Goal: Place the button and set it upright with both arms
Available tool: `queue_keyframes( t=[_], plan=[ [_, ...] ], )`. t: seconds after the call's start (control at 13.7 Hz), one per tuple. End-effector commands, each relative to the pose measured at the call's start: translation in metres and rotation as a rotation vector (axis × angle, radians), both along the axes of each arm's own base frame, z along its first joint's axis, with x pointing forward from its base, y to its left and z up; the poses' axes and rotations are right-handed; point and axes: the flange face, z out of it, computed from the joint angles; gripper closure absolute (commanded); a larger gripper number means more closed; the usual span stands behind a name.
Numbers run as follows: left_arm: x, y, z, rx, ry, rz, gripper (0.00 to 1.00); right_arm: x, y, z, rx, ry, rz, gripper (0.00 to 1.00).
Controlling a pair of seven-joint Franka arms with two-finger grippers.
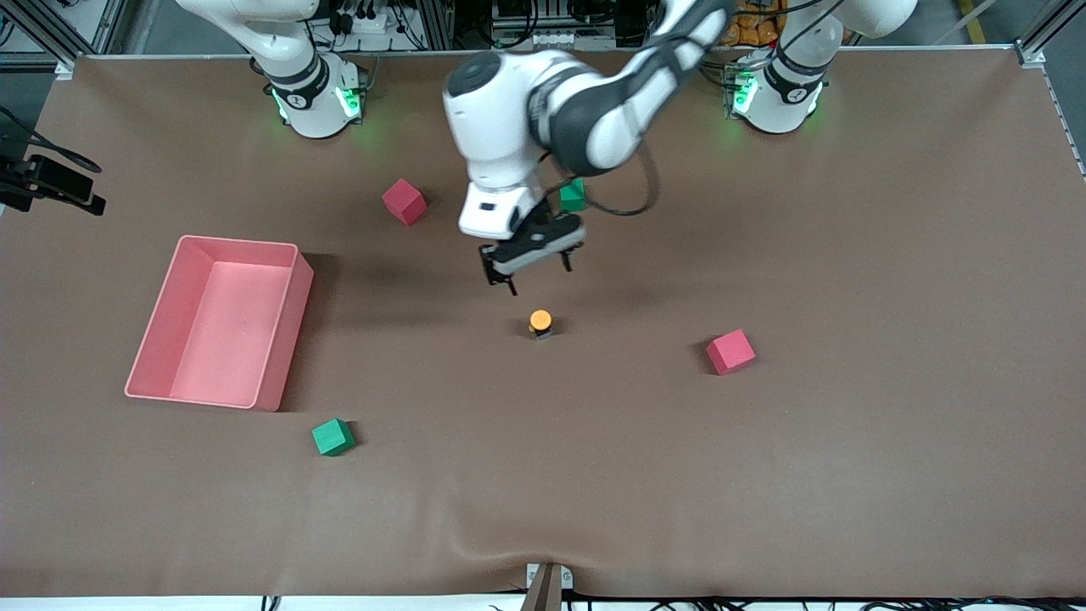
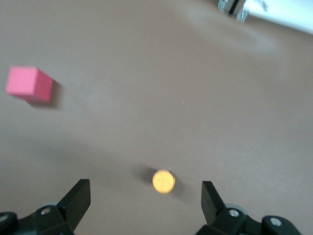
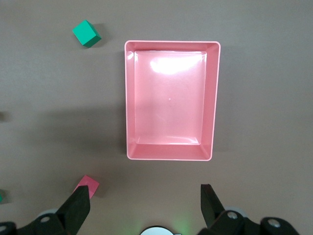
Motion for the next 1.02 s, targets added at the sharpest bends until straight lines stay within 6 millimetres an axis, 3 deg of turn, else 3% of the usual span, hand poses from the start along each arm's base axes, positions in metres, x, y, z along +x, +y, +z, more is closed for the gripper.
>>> queue_keyframes(
  t=[0.0, 0.15, 0.37, 0.59, 0.8, 0.95],
  plan=[
    [0.040, 0.086, 0.064, -0.051, 0.079, -0.035, 0.00, -0.002, 0.001, 0.005, -0.004, 0.003, -0.013, 0.00],
    [0.067, 0.153, 0.084, -0.047, 0.165, -0.065, 0.00, -0.003, 0.001, 0.006, -0.002, 0.006, -0.015, 0.00],
    [0.086, 0.232, 0.107, -0.054, 0.257, -0.042, 0.00, -0.006, 0.004, 0.005, 0.000, 0.028, -0.010, 0.00],
    [0.089, 0.312, 0.143, -0.093, 0.316, -0.001, 0.00, -0.006, 0.003, 0.005, 0.000, 0.029, -0.011, 0.00],
    [0.090, 0.382, 0.161, -0.118, 0.368, -0.030, 0.00, -0.005, 0.004, 0.005, 0.000, 0.026, -0.010, 0.00],
    [0.077, 0.410, 0.188, -0.106, 0.337, -0.117, 0.00, -0.005, 0.003, 0.005, 0.001, 0.025, -0.011, 0.00]
  ],
)
